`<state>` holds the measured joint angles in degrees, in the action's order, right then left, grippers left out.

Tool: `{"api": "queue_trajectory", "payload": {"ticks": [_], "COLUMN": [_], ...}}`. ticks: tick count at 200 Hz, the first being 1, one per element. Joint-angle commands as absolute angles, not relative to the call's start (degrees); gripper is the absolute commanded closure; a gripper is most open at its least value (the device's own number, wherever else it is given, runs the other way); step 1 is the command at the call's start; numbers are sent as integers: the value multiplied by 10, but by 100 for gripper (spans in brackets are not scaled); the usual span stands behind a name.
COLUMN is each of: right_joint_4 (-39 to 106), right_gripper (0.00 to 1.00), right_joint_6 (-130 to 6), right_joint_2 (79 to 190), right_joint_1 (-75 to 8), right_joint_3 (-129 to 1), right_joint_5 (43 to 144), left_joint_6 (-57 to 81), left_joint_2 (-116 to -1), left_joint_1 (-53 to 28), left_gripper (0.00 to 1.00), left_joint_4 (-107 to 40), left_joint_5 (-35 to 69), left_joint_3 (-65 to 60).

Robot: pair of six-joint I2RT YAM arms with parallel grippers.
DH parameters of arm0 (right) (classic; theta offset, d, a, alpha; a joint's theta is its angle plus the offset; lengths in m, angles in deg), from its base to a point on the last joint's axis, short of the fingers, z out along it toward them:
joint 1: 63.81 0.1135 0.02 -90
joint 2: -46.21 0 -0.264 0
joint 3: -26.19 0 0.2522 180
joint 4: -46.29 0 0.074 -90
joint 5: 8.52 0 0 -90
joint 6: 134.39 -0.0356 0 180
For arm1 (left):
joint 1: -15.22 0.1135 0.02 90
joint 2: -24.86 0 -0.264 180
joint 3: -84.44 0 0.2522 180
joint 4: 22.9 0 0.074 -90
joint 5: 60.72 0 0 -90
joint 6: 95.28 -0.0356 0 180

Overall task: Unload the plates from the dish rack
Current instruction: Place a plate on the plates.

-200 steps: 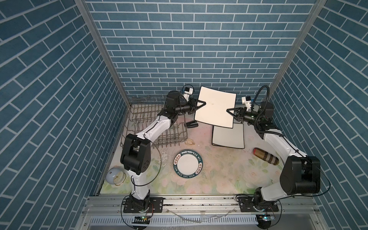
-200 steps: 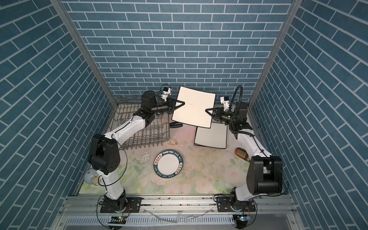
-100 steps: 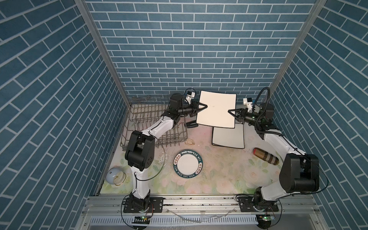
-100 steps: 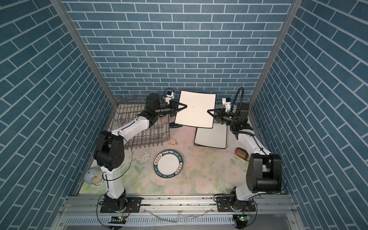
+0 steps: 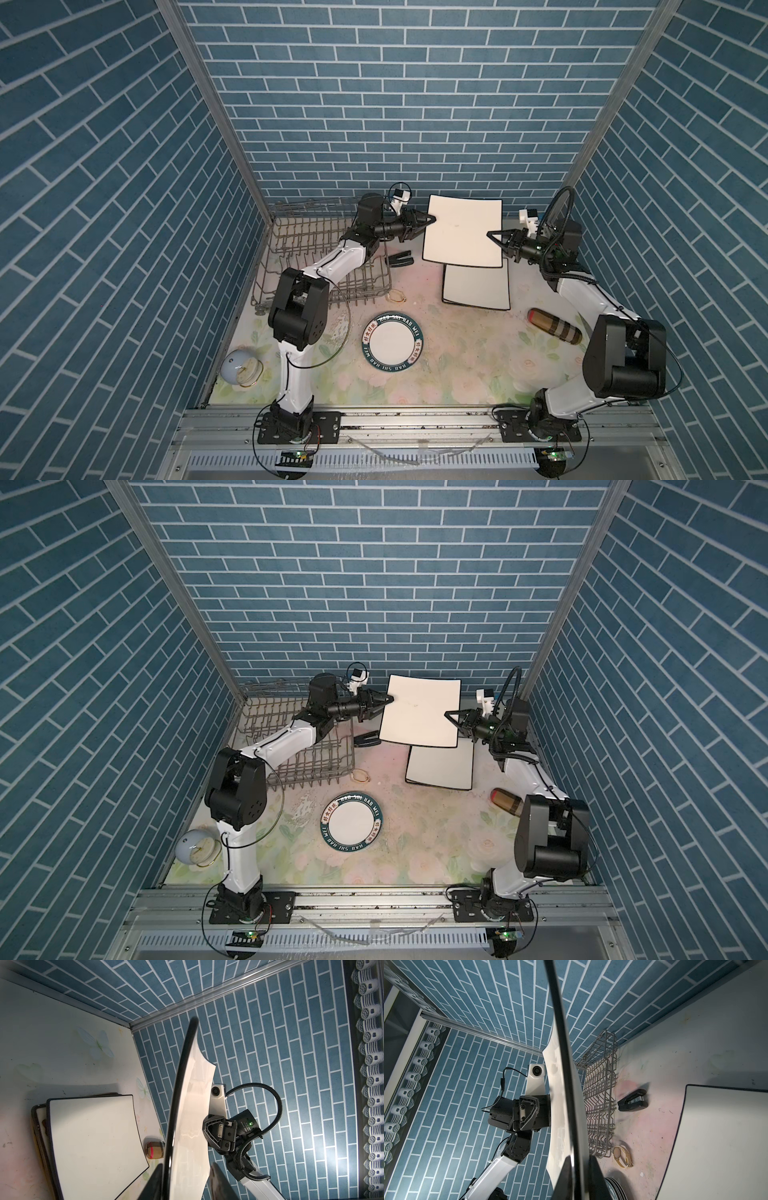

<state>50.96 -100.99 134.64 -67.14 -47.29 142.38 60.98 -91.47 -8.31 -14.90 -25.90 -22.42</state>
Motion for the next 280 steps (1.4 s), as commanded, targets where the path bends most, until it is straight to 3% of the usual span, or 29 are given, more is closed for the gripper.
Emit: {"api": "queue_trajectory", "payload": {"ticks": [1,122,183,280], "right_joint_4": [543,519,399,340], "right_gripper": [100,100,100,100], "right_joint_6": [-1005,-969,-869,-801], "right_joint_2": [1347,1361,1394,1440], "right_joint_1": [-696,-775,-785,-789], "right_joint_3": [-451,-371,-381,-393], "right_joint_5": [1423,1480,1490,1479], "left_joint_6": [602,506,458,416], "left_joint_2": [-912,-891,-881,-877], "left_joint_1": [-72,-39,-31,-28], "left_gripper": [62,61,60,59], "left_joint_4": [-102,-211,-269,-330], "left_joint_5": [-289,-304,-304,-298], "left_joint_3": [-257,-257,-259,-276]}}
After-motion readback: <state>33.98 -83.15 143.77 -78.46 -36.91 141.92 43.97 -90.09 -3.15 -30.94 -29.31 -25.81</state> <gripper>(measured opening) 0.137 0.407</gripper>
